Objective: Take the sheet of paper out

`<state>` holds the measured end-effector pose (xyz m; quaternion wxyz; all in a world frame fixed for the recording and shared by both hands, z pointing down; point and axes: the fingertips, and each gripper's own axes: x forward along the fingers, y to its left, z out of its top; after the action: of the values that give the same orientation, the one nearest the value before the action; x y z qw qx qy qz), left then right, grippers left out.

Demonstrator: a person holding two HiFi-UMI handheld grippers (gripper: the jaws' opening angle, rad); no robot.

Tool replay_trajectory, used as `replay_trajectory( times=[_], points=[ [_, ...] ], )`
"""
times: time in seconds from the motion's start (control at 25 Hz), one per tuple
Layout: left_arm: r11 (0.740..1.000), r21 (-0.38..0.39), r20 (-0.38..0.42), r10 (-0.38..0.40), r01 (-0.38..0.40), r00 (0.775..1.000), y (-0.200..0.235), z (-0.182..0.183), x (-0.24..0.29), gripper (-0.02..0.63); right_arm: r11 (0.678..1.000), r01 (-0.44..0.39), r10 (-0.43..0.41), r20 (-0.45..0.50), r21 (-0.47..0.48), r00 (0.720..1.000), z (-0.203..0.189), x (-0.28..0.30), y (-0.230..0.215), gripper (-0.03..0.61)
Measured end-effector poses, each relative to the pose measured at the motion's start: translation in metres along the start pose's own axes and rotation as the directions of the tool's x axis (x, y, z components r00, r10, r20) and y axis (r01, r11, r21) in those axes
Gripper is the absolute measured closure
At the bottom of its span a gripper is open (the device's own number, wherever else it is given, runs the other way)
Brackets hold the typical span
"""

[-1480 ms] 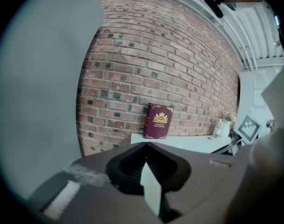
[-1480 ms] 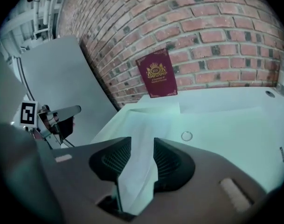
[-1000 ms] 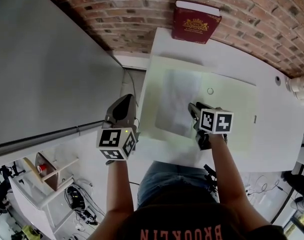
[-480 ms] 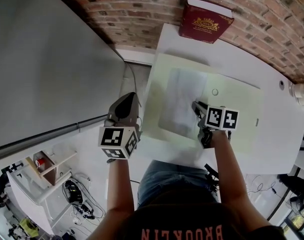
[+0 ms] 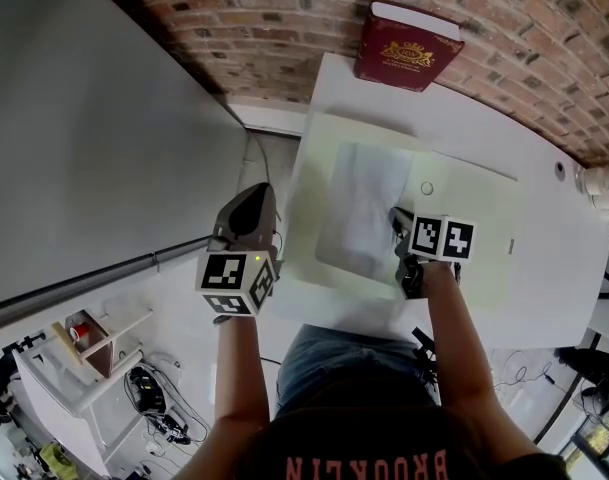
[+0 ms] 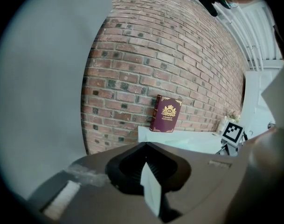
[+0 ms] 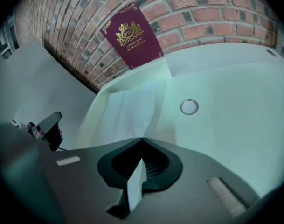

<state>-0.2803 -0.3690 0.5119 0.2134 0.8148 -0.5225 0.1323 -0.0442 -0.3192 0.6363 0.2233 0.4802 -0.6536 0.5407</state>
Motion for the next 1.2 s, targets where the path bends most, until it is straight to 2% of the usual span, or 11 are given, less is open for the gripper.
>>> replay_trajectory(
  times=[0.52,1.2],
  points=[
    [1.000,0.026,-0.020,0.005,-0.005,1.000,-0.023,-0.002,-0.001,0.614,1.000,0.017,-0.017,0.018,-0.001,1.000,-0.001,-0.012,-0.013,0.577],
    [0.999,0.036,-0.029,0.032,-0.031,0.999,-0.073,-0.007,-0.007,0.614,1.000,-0.020,0.020,0.025,0.004,0.999,0.001,-0.039,-0.044,0.577]
  ],
)
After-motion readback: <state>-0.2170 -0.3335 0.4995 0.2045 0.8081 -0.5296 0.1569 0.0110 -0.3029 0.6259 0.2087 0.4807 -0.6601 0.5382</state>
